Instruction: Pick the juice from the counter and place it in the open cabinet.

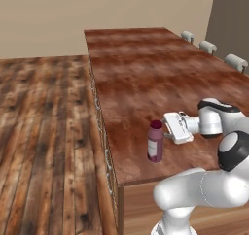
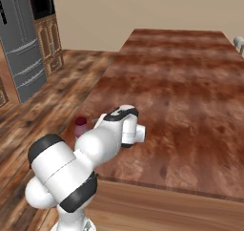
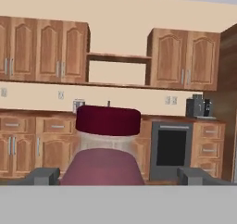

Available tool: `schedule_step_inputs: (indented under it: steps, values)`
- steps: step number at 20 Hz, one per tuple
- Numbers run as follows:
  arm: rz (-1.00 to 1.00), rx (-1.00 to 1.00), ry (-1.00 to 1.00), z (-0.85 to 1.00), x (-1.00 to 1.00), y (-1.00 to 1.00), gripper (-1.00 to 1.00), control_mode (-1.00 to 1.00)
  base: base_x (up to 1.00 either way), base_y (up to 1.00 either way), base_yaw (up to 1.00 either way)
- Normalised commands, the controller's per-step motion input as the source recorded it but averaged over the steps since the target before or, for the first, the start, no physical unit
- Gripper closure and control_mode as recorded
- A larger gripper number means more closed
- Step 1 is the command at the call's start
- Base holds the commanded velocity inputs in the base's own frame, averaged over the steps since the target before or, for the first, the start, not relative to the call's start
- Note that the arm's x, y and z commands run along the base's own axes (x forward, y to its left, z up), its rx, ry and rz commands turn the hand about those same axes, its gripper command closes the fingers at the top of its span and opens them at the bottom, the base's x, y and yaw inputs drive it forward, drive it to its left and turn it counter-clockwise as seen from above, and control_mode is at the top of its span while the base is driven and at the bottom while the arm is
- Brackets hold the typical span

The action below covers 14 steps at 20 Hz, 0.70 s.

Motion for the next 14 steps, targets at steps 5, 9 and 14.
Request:
schedule_step_inputs:
  steps: [5, 9, 14]
  values:
    - [0.00, 0.02, 0.03, 0.00, 0.00, 0.13, -1.00, -1.00, 0.00, 0.00, 0.00]
    - [0.00, 0.03, 0.04, 0.00, 0.00, 0.06, -1.00, -1.00, 0.00, 0.00, 0.00]
    - [0.00, 0.05, 0.08, 0.00, -0.01, 0.03, -1.00, -1.00, 0.00, 0.00, 0.00]
